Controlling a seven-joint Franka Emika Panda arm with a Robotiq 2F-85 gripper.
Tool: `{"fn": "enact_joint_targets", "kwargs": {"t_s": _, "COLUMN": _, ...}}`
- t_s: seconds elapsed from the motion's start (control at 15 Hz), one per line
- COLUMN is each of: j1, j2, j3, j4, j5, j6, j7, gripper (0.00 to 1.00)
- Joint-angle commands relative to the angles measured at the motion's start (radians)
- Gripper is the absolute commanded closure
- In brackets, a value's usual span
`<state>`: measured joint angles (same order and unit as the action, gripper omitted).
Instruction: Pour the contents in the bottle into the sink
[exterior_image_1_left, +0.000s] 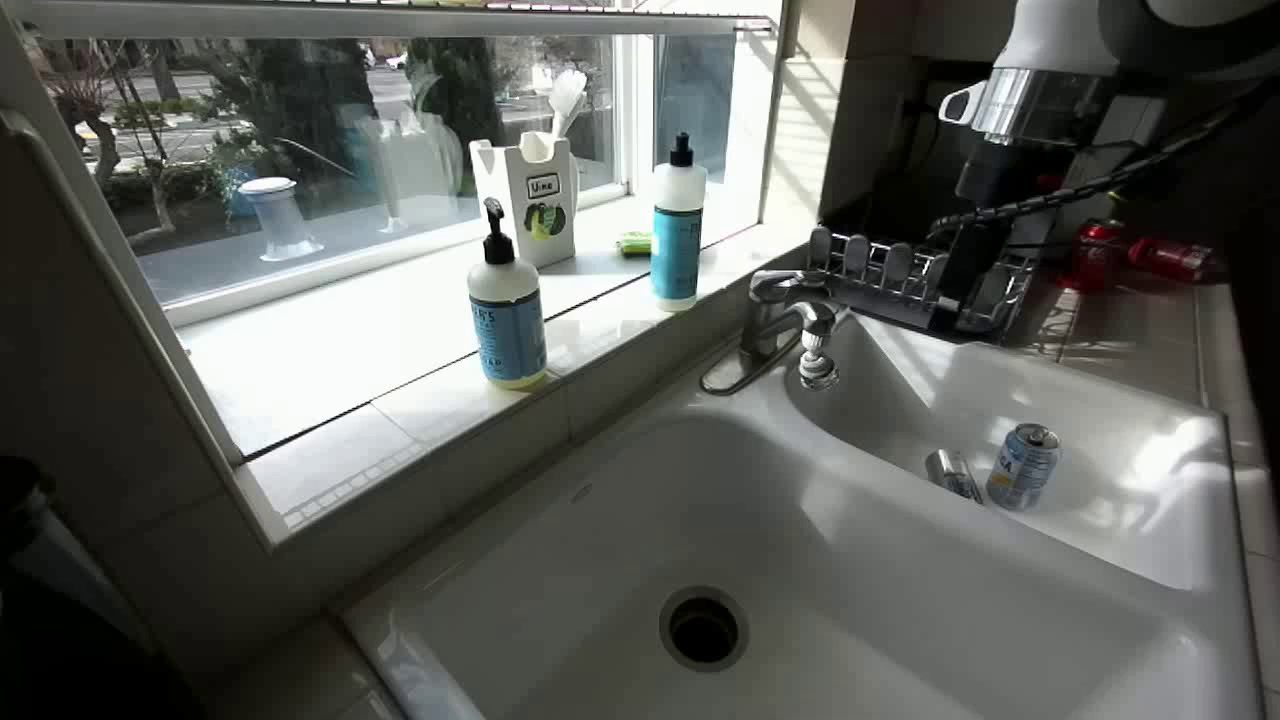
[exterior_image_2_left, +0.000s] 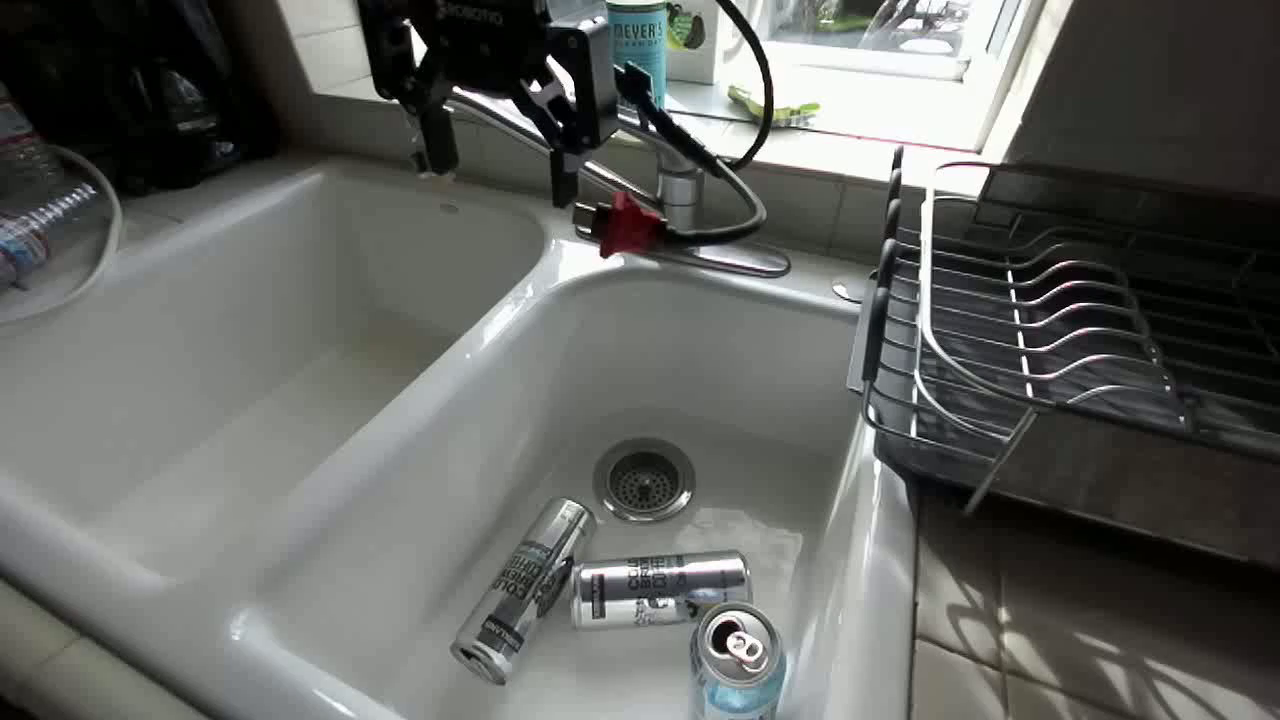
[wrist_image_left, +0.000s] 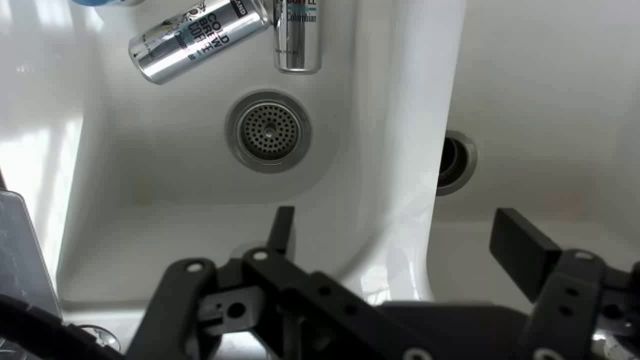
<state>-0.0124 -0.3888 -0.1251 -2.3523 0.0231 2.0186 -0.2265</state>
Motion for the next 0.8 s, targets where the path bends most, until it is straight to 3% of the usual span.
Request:
{"fn": "enact_joint_targets", "kwargs": {"t_s": 0.0, "j1": -0.008, "j2": 0.001, "j3": 0.007, "j4": 0.002, "j5": 0.003, "j6": -0.003, "j7": -0.002, "gripper": 0.00}}
{"fn": "enact_joint_targets", "kwargs": {"t_s": 0.33, "j1": -0.008, "j2": 0.001, "j3": 0.007, "j4": 0.002, "j5": 0.003, "j6": -0.003, "j7": -0.002, "gripper": 0.00}}
{"fn": "enact_joint_targets", "kwargs": {"t_s": 0.73, "j1": 0.026, "j2": 0.068, "j3": 0.068, "j4": 0.120, "j5": -0.106, "j6": 0.186, "j7": -0.109, "gripper": 0.00}}
